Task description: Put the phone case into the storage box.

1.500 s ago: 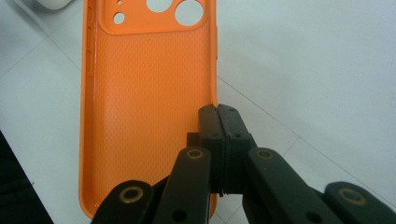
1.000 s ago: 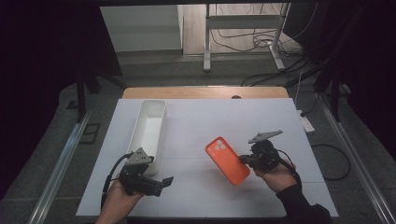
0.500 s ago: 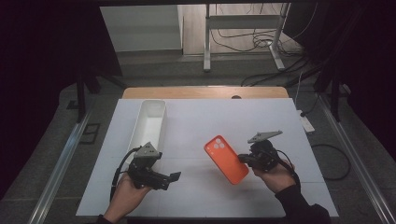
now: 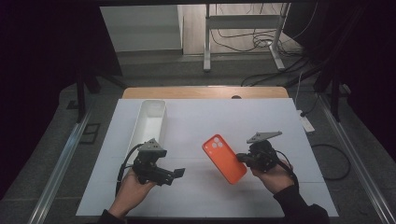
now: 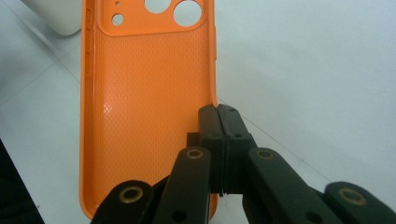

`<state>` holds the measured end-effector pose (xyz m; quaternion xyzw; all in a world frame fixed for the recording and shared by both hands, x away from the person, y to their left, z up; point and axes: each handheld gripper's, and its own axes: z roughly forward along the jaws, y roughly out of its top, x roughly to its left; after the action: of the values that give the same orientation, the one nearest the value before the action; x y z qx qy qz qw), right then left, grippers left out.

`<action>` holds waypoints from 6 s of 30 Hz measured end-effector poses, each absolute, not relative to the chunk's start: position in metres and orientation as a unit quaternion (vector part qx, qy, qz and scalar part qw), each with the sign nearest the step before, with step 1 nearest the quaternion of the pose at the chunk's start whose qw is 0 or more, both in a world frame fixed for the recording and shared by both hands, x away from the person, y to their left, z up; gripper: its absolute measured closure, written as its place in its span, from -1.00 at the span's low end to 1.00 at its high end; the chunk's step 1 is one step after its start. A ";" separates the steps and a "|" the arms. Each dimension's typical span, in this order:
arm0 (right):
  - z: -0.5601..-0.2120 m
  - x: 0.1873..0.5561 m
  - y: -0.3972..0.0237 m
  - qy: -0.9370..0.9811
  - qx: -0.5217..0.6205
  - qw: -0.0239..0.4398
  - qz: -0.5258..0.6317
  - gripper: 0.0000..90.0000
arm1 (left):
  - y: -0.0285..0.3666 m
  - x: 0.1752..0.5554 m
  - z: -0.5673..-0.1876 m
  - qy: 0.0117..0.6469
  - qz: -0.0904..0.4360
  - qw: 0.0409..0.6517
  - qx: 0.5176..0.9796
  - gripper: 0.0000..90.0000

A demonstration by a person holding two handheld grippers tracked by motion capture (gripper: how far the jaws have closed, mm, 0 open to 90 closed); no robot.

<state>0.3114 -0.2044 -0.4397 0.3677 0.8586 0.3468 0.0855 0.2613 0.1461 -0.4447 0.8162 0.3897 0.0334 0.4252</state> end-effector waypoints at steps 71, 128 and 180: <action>-0.438 0.282 -0.153 0.857 0.310 0.074 0.404 0.98 | 0.104 0.293 -0.459 0.412 -0.106 0.454 0.783 -0.41; -0.449 0.290 -0.156 0.855 0.285 0.079 0.426 -1.00 | 0.125 0.296 -0.463 0.420 -0.159 0.483 0.752 0.86; -0.453 0.283 -0.138 0.885 0.182 -0.107 0.416 0.50 | 0.102 0.285 -0.450 0.259 -0.183 0.514 0.797 0.84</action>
<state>0.2828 -0.1380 -0.4528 0.1818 0.8846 0.4159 -0.1068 0.2848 0.1020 -0.4499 0.7969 0.2587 -0.1834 0.5141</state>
